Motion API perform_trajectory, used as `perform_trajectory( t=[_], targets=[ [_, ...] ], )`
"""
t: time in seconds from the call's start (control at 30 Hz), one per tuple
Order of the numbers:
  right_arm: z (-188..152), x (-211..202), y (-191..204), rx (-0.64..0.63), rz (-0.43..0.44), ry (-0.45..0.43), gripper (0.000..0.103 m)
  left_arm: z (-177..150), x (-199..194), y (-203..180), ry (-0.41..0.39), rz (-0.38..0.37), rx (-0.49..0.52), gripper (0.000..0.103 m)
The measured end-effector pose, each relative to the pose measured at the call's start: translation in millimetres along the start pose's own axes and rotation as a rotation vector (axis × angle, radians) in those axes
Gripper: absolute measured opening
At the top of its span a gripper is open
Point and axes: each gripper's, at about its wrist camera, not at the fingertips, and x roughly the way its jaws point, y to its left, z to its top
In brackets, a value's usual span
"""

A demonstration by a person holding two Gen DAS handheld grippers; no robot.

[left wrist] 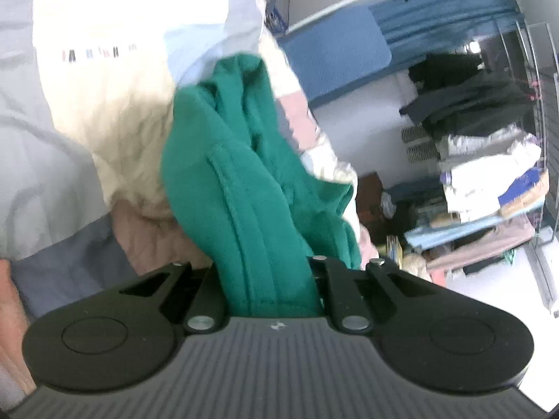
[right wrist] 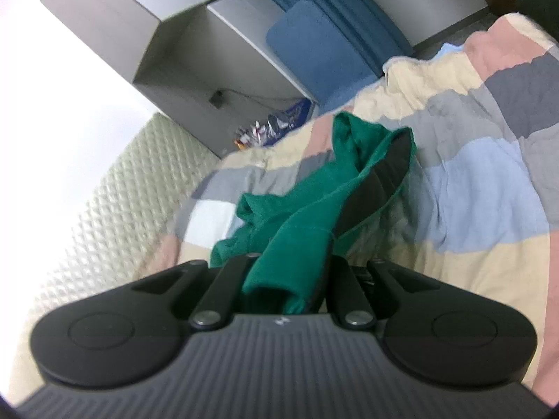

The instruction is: Fold large clothes

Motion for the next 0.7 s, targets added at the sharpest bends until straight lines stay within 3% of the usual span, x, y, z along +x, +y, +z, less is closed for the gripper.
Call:
perform_trajectory(
  t=[0.27, 0.47, 0.7],
  targets=[
    [5.9, -32.6, 24.9, 0.031, -0.015, -0.046, 0.010, -4.0, -64.5, -46.1, -0.083, 0.029, 0.042, 0.013],
    [7.4, -55.1, 48.4, 0.032, -0.051, -0.031, 0.010, -18.0, -101.0, -64.4, -0.115, 0.024, 0.033, 0.013],
    [17.6, -65.7, 57.7, 0.062, -0.086, -0.039, 0.010, -11.8, -103.0, -98.9, -0.122, 0.055, 0.071, 0.013]
  ],
)
